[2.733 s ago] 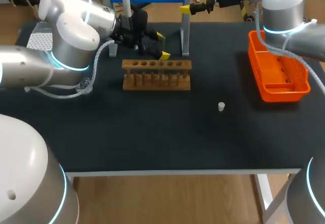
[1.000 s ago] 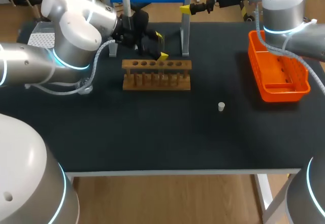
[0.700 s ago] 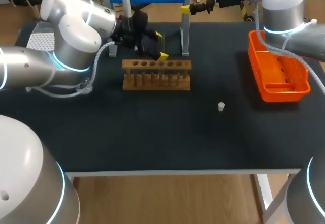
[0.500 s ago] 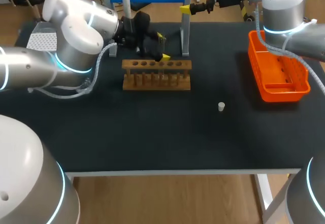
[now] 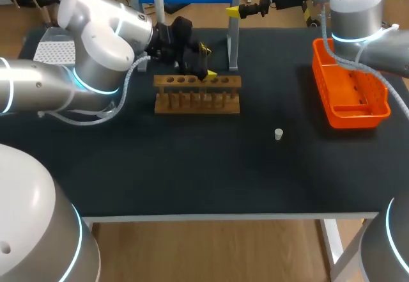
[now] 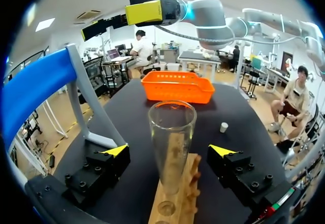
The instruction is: Invert the test tube, pick up the pipette, mount the tip to pipette, aspirate from beaker and dispense into the tube, eject the tip, return the pipette, and cap with the stopper.
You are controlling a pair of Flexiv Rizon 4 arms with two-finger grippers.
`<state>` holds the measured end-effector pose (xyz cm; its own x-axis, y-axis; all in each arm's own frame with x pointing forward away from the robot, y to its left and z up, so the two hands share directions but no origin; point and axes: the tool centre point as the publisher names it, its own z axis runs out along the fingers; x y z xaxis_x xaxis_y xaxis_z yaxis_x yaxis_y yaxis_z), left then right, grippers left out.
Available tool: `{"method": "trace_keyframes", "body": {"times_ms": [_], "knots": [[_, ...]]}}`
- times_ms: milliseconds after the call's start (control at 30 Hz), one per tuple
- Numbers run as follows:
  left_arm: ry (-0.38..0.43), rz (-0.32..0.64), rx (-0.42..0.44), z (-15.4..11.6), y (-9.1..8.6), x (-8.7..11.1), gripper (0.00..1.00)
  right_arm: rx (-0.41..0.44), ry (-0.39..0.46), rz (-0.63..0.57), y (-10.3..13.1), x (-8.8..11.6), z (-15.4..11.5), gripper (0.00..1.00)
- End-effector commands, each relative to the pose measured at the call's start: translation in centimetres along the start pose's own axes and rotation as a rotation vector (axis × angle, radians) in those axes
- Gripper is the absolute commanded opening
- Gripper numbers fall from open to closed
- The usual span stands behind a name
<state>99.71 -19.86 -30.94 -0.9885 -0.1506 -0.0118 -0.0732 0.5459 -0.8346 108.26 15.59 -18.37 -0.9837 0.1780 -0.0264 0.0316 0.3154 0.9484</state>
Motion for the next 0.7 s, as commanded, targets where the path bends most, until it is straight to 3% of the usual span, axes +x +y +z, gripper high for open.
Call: {"method": "trace_keyframes", "body": {"times_ms": [33,633,700], "knots": [[-0.004,-0.001,-0.005,0.05,-0.12,0.12,1.00,0.003,0.004,0.001,0.05,-0.09,-0.10,1.00],[-0.004,-0.001,-0.005,0.05,-0.12,0.12,1.00,0.003,0.004,0.001,0.05,-0.09,-0.10,1.00],[-0.004,-0.001,-0.005,0.05,-0.12,0.12,1.00,0.013,0.007,-0.009,0.14,0.60,-0.89,1.00]]}}
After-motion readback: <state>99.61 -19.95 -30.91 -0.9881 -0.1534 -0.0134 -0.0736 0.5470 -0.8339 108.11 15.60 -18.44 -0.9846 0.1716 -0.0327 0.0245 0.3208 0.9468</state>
